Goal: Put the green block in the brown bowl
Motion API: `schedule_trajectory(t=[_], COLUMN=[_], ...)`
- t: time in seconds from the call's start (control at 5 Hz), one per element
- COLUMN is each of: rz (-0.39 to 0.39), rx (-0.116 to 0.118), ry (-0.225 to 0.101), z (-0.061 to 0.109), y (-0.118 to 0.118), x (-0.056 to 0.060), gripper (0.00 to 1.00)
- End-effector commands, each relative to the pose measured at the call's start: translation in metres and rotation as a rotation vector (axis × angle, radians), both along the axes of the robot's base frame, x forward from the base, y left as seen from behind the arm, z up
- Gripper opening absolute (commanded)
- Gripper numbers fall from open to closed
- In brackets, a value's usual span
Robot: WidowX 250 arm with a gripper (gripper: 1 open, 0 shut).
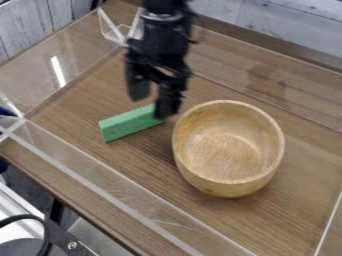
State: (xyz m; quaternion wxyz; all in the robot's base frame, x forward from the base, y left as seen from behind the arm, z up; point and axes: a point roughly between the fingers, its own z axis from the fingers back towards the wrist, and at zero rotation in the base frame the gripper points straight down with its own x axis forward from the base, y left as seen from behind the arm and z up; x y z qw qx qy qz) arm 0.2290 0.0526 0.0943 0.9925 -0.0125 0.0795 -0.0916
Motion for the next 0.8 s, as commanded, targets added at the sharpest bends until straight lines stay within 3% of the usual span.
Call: schedule_trajectory(t=[0.0, 0.4, 0.6], rz=[-0.052, -0.094, -0.121], rx=[0.008, -0.020, -0.024], ry=[-0.053, -0.057, -0.082], z=[0.004, -0.018, -0.027], y=[0.020, 0.027, 0.031], x=[-0.002, 0.000, 0.005], gripper=[1.00, 1.00, 1.00])
